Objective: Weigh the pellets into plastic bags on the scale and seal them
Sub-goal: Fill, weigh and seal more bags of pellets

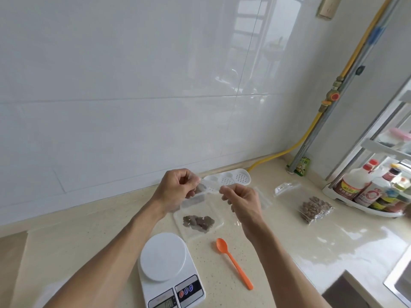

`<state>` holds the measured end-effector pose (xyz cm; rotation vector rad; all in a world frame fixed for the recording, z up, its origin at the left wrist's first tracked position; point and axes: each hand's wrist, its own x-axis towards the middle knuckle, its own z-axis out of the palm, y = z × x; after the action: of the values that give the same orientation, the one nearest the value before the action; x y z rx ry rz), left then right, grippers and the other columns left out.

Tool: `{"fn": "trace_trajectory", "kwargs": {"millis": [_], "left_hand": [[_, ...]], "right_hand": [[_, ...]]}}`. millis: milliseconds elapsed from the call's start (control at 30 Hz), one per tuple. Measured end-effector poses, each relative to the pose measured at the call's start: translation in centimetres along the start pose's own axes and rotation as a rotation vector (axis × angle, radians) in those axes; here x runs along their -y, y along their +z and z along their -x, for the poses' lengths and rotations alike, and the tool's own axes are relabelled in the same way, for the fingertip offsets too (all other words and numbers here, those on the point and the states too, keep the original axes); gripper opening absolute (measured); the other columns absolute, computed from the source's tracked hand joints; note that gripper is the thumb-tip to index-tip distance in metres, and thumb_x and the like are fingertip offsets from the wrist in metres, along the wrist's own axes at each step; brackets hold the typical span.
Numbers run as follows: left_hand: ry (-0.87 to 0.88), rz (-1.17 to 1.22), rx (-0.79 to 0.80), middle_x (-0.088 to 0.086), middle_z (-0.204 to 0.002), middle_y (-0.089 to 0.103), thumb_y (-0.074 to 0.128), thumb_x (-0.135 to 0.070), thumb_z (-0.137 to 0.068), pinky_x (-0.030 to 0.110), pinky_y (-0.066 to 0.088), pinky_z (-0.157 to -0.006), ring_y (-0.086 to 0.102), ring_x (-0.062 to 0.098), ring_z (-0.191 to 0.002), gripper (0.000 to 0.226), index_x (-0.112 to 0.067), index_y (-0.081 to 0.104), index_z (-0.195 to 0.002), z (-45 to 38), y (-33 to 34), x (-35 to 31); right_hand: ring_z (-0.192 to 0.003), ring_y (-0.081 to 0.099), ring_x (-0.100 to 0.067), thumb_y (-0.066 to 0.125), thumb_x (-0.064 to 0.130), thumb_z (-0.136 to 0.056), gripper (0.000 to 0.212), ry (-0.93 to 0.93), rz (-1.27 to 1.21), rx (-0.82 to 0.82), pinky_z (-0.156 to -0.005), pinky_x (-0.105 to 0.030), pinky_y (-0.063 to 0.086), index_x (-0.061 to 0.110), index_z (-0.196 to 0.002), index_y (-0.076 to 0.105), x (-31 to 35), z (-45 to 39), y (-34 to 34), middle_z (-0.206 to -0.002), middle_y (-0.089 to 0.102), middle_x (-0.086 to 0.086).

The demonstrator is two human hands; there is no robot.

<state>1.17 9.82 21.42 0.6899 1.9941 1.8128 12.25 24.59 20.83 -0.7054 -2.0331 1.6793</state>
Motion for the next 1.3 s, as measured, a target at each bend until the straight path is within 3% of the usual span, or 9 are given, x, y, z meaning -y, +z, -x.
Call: {"fn": "trace_trajectory", "kwargs": {"millis": [200,333,500,633,767,1000,1200,1300], "left_hand": [[0.003,0.024,0.047,-0.003,-0.061,0.061,0.062,-0.01,-0.093,0.02,0.049,-0.058,0.056,0.014,-0.062,0.016,0.001,0.067,-0.082,0.5,0.2,-0.7],[0.058,-0.046,0.068,0.003,-0.065,0.064,0.064,-0.011,-0.092,0.022,0.05,-0.058,0.056,0.013,-0.06,0.016,0.002,0.067,-0.083,0.5,0.1,-1.1],[0.139,-0.115,0.078,0.019,-0.071,0.064,0.066,-0.011,-0.09,0.026,0.049,-0.056,0.055,0.014,-0.059,0.014,-0.001,0.068,-0.08,0.6,1.0,-1.6],[0.095,-0.034,0.11,0.013,-0.071,0.066,0.067,-0.013,-0.09,0.024,0.052,-0.06,0.059,0.014,-0.06,0.014,-0.002,0.071,-0.081,0.7,1.2,-2.0],[0.126,-0.087,0.055,0.012,-0.069,0.069,0.067,-0.014,-0.09,0.027,0.055,-0.061,0.063,0.015,-0.059,0.015,-0.003,0.071,-0.08,0.7,1.5,-2.0],[0.151,-0.168,0.085,0.005,-0.065,0.068,0.068,-0.016,-0.089,0.023,0.054,-0.058,0.063,0.009,-0.055,0.016,-0.011,0.073,-0.075,0.2,2.3,-2.0],[0.143,-0.103,0.035,0.004,-0.062,0.061,0.061,-0.01,-0.094,0.022,0.05,-0.056,0.056,0.01,-0.053,0.018,-0.006,0.064,-0.076,-1.1,4.7,-1.8],[0.075,-0.058,0.158,0.004,-0.068,0.063,0.06,-0.012,-0.094,0.023,0.052,-0.058,0.061,0.013,-0.059,0.016,-0.004,0.065,-0.082,-2.4,6.3,-1.8]], "right_hand": [[-0.059,0.051,-0.005,0.067,0.024,-0.092,0.022,-0.1,0.197,-0.01,-0.052,-0.014,0.04,0.016,-0.072,0.072,1.4,0.3,0.1,-0.063,0.062,0.006],[-0.063,0.052,-0.015,0.072,0.024,-0.088,0.023,-0.1,0.102,0.056,-0.063,-0.031,0.044,0.017,-0.066,0.072,1.9,0.6,-0.1,-0.064,0.063,-0.002],[-0.058,0.054,-0.002,0.073,0.022,-0.088,0.02,-0.151,0.163,0.117,-0.062,-0.024,0.047,0.017,-0.069,0.073,2.8,1.0,-0.1,-0.062,0.065,0.005],[-0.057,0.053,-0.002,0.072,0.022,-0.088,0.024,-0.164,0.25,0.052,-0.059,-0.022,0.046,0.019,-0.064,0.071,3.2,0.7,-0.6,-0.057,0.061,0.008],[-0.059,0.052,-0.012,0.073,0.025,-0.087,0.022,-0.136,0.22,0.083,-0.06,-0.031,0.045,0.015,-0.068,0.072,3.0,0.7,-1.1,-0.06,0.062,0.003],[-0.063,0.064,0.002,0.078,0.023,-0.083,0.011,-0.193,0.297,0.043,-0.057,-0.011,0.048,0.017,-0.075,0.076,2.9,0.4,-1.3,-0.068,0.071,0.007],[-0.066,0.062,-0.008,0.07,0.017,-0.09,0.011,-0.077,0.014,0.044,-0.067,-0.021,0.052,0.007,-0.088,0.073,1.5,-0.5,-4.4,-0.075,0.07,-0.003],[-0.062,0.058,-0.009,0.062,0.014,-0.096,0.015,-0.042,0.012,-0.013,-0.064,-0.022,0.05,0.007,-0.084,0.07,0.2,-1.7,-7.0,-0.069,0.066,-0.004]]}}
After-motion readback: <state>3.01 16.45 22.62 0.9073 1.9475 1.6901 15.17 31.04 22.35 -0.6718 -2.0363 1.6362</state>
